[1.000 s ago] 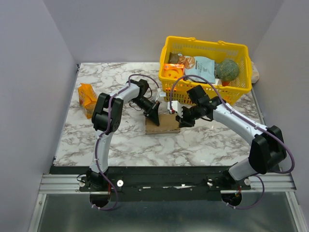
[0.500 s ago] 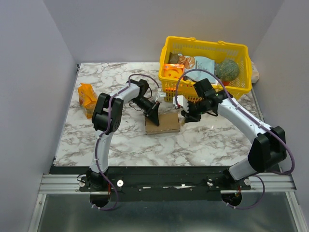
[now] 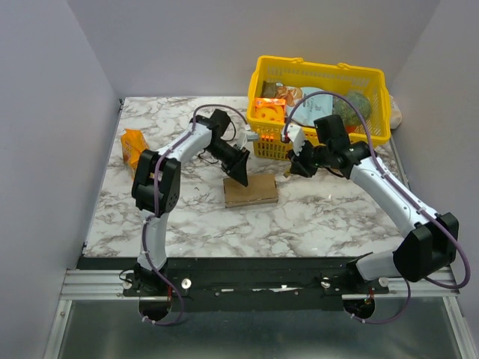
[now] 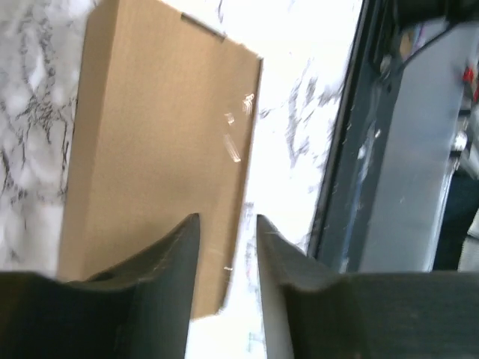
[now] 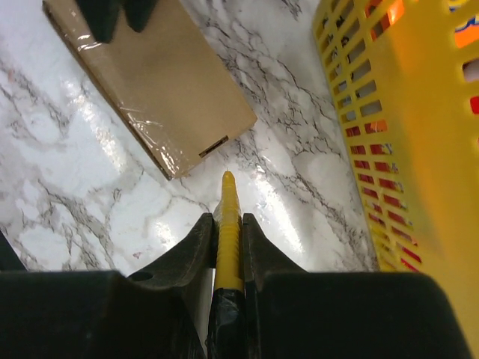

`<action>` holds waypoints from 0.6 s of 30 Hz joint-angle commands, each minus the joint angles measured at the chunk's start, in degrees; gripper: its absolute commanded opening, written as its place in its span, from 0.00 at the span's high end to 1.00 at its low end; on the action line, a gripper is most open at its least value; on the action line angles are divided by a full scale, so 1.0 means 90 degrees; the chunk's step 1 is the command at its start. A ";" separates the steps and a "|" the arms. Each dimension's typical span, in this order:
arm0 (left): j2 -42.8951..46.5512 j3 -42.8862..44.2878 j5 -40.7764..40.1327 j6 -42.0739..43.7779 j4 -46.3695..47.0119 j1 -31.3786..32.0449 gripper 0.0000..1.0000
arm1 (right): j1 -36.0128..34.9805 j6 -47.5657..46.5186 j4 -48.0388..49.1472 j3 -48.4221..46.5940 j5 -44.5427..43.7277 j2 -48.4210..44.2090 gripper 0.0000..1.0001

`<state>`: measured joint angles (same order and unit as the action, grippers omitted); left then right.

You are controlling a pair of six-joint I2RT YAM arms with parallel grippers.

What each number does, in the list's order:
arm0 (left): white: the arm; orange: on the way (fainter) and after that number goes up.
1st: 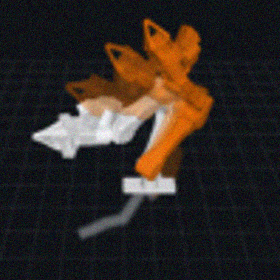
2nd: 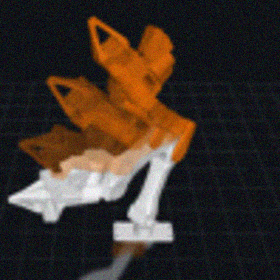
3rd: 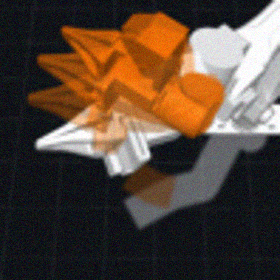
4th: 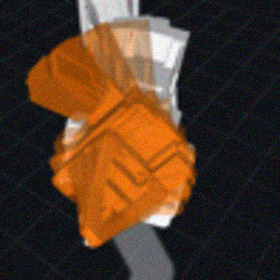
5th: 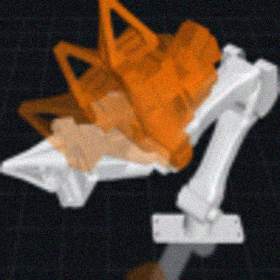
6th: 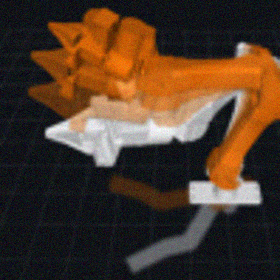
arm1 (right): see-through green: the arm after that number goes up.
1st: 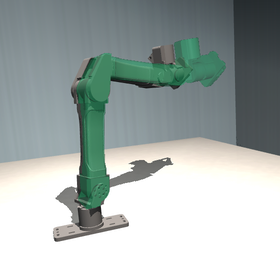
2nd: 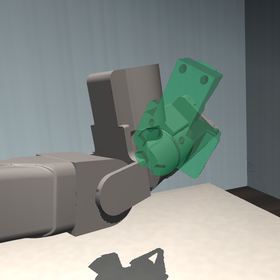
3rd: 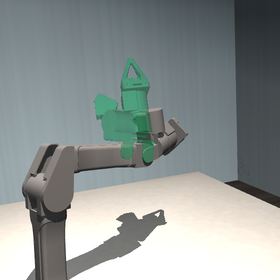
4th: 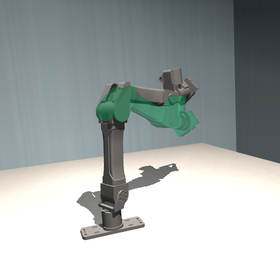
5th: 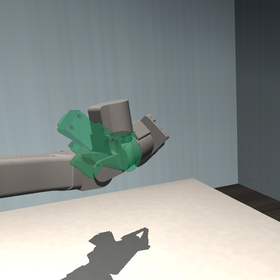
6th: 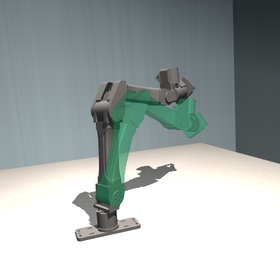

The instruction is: Unpack the express box

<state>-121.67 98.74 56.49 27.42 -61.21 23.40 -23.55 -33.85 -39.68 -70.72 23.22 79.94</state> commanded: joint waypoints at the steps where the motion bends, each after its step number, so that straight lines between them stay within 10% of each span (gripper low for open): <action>1: 0.1388 -0.0286 -0.0542 -0.0254 0.0930 0.0027 0.50 | 0.0000 0.1416 0.0941 0.0318 -0.0685 -0.0249 1.00; 10: 0.2639 -0.2220 -0.2848 -0.0509 0.2562 0.0056 0.40 | 0.0009 0.1807 0.1157 0.1001 -0.1038 -0.1089 1.00; 14: 0.3058 -0.3078 -0.2693 -0.0050 0.3147 0.0076 0.01 | 0.0009 0.1983 0.1147 0.1372 -0.0920 -0.1382 1.00; 18: 0.3556 -0.3763 -0.2537 -0.0010 0.3939 0.0173 0.01 | 0.0009 0.2003 0.1147 0.1665 -0.0881 -0.1616 0.99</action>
<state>-95.70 68.60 34.30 25.06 -35.20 23.77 -23.55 -17.50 -30.41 -58.35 15.68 67.51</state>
